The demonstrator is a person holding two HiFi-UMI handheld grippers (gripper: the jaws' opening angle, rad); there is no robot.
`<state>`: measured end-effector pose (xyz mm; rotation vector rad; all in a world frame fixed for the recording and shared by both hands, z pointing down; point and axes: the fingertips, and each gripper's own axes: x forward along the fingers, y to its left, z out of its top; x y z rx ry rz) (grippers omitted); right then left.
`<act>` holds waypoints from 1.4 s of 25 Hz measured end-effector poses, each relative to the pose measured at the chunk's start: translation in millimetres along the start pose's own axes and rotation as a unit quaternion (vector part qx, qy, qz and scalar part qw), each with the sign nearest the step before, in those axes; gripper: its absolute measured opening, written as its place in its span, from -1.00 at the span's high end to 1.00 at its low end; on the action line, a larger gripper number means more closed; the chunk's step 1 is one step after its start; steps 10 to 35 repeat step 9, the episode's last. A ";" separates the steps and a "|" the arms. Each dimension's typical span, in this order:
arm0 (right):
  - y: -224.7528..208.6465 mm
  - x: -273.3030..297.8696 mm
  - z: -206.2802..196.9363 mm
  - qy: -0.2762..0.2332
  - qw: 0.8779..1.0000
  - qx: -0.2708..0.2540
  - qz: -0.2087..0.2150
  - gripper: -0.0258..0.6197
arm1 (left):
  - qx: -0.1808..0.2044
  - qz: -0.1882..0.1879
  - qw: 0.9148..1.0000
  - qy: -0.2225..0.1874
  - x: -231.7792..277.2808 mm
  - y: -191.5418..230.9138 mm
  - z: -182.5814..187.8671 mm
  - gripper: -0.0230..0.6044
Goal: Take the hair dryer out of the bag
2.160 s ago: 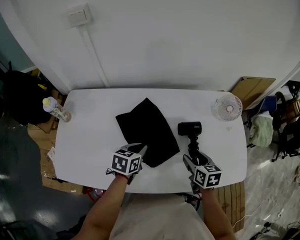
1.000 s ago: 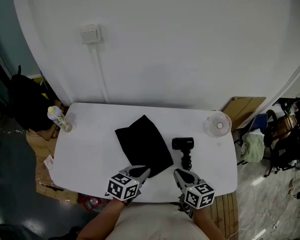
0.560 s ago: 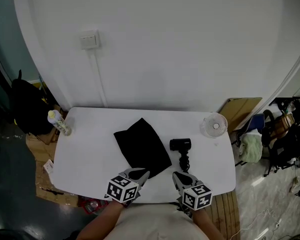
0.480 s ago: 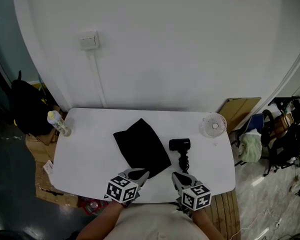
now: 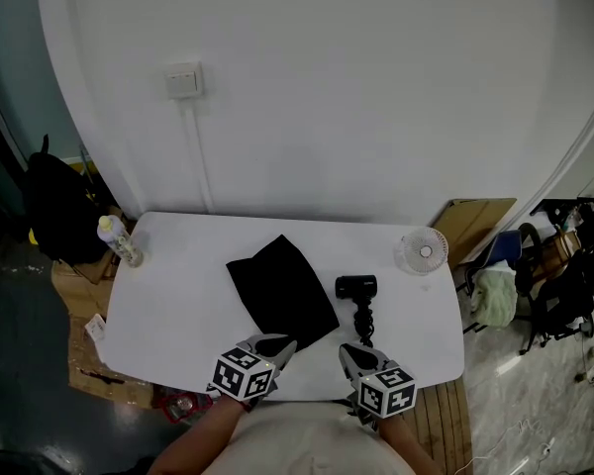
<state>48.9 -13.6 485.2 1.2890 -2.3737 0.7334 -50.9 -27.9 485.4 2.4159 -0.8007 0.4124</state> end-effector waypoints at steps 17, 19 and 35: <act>-0.4 1.5 -0.1 0.001 1.000 0.007 0.003 0.87 | -0.006 0.001 1.000 0.001 1.9 -0.6 -3.1 0.86; -0.4 1.5 -0.1 0.001 1.000 0.007 0.003 0.87 | -0.006 0.001 1.000 0.001 1.9 -0.6 -3.1 0.86; -0.4 1.5 -0.1 0.001 1.000 0.007 0.003 0.87 | -0.006 0.001 1.000 0.001 1.9 -0.6 -3.1 0.86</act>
